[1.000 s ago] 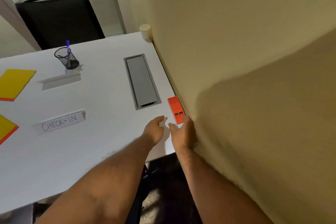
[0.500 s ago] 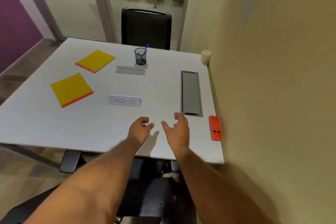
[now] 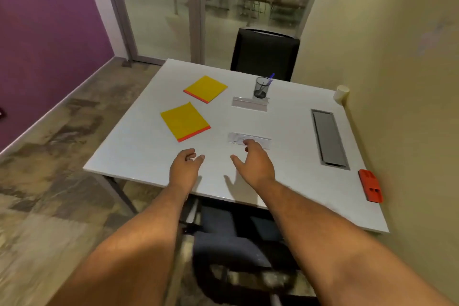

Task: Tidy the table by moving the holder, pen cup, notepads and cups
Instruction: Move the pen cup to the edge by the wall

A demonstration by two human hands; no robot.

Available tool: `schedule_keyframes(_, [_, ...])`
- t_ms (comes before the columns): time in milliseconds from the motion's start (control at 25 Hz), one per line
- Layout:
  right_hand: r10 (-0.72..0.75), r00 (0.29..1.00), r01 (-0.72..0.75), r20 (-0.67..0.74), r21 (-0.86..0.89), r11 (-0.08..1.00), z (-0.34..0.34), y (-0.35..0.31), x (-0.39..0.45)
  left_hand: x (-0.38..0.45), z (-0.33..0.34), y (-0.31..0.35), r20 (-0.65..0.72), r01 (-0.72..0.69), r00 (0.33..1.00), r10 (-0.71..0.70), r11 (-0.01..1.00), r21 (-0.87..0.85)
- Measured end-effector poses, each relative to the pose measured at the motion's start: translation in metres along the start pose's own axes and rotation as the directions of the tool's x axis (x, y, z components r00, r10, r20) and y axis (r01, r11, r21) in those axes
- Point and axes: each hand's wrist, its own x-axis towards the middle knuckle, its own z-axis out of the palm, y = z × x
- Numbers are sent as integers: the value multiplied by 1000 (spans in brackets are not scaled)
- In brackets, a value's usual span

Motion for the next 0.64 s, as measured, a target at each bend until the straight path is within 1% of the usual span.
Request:
schedule_keyframes(80, [-76,997,79,34,-88,993,23,-53,-1,11,-61,-6,4,-79,997,79,993,84])
schedule_keyframes(160, [-136,989,143,53,-139,980,40,-99,2,22,-119,-7,-35,-150,986,161,967,206])
schedule_keyframes(280, [-181,982,189,58,-202,961,63,-149,12,41,-190,-6,-32,-225,963,266,867,444])
schedule_keyframes(440, [-150,988,152,23,-114,982,98,-203,38,79,-248,0,-34,-240,945,327,759,605])
schedule_keyframes(520, [-130,991,130,5,-65,989,119,-227,58,102,-265,3,-28,-235,944,328,732,640])
schedule_keyframes(640, [-128,992,127,-17,-49,991,151,-259,108,158,-289,11,-31,-224,944,329,706,672])
